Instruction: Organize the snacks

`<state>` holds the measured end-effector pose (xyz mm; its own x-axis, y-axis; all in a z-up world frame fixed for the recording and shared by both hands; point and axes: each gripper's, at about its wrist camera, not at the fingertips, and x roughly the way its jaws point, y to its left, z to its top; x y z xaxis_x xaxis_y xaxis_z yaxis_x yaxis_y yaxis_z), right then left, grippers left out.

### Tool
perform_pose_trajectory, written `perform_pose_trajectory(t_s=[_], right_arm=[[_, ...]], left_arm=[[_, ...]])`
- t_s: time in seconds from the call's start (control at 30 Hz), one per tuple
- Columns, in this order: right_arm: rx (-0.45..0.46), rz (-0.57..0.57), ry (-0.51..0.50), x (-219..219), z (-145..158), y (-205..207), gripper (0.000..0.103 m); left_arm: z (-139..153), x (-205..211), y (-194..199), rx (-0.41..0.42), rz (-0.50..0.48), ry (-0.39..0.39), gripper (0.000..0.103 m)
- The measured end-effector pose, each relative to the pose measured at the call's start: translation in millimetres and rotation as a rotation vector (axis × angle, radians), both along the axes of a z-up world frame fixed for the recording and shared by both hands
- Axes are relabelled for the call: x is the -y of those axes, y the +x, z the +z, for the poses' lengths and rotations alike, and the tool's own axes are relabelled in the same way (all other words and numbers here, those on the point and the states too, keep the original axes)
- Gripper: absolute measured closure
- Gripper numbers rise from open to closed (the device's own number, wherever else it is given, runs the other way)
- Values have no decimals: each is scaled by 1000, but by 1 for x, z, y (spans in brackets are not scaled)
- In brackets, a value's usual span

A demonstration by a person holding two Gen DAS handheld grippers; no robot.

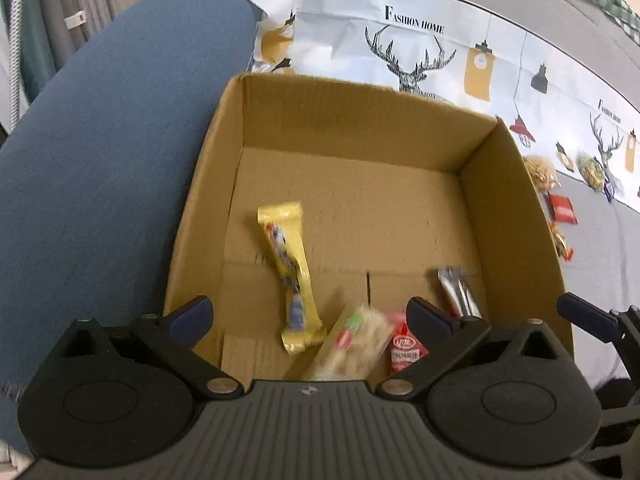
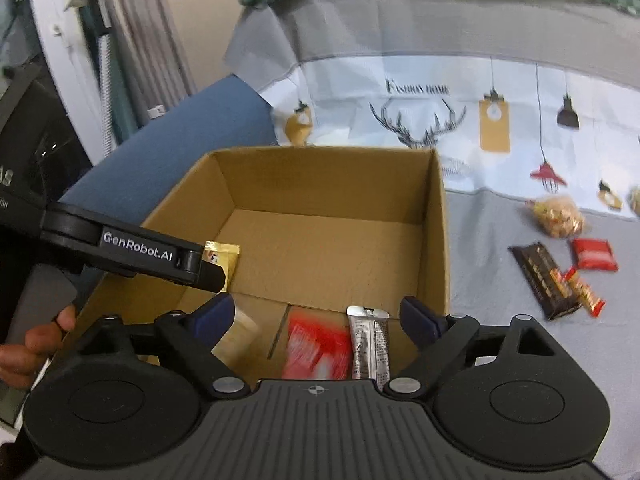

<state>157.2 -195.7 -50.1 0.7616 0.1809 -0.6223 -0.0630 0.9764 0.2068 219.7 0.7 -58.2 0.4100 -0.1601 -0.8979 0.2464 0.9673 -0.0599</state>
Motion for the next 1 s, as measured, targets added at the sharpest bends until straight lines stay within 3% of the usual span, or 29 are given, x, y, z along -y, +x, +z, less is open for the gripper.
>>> perform_pose_trajectory(t_s=[0.27, 0.57, 1.0], right_arm=[[-38, 78, -17, -15, 22, -56, 6], [73, 21, -34, -15, 59, -111, 3], [197, 11, -43, -10, 83, -171, 1]], left_arm=[[19, -20, -76, -14, 23, 24, 0], [59, -21, -136, 95, 35, 18, 0], [90, -12, -196, 201, 58, 15, 0]])
